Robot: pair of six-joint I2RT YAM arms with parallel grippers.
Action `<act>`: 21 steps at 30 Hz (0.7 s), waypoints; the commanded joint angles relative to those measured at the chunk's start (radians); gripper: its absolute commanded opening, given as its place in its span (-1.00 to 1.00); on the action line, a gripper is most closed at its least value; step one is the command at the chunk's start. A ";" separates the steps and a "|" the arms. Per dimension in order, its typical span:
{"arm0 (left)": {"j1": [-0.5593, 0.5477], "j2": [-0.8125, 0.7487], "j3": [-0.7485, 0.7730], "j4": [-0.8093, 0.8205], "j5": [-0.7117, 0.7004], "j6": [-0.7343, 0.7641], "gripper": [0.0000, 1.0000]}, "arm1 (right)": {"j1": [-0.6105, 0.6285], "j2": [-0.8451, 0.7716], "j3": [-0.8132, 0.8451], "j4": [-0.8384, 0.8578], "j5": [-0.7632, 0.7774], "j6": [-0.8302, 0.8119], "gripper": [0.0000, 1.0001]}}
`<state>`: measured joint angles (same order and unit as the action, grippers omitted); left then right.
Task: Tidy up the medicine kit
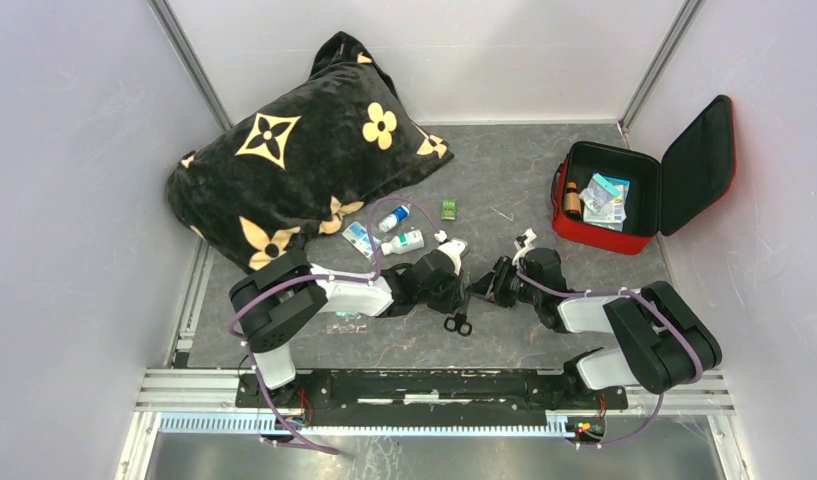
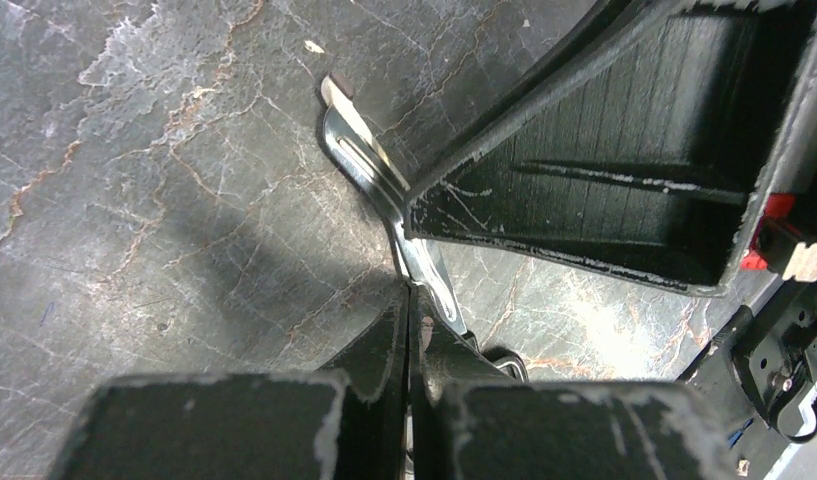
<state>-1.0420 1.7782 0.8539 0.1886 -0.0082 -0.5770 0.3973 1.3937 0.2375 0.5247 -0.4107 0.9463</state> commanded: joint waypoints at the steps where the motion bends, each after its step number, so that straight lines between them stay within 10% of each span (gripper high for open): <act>1: 0.001 0.059 0.002 -0.075 -0.037 0.046 -0.95 | 0.002 0.028 -0.047 0.072 -0.068 0.047 -0.36; 21: 0.001 0.051 -0.001 -0.080 -0.051 0.043 -0.96 | 0.006 -0.027 -0.059 0.167 -0.136 0.064 -0.67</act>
<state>-1.0420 1.7947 0.8703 0.1925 -0.0074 -0.5755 0.3927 1.4109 0.1661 0.6945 -0.5213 1.0359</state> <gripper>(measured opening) 0.031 0.167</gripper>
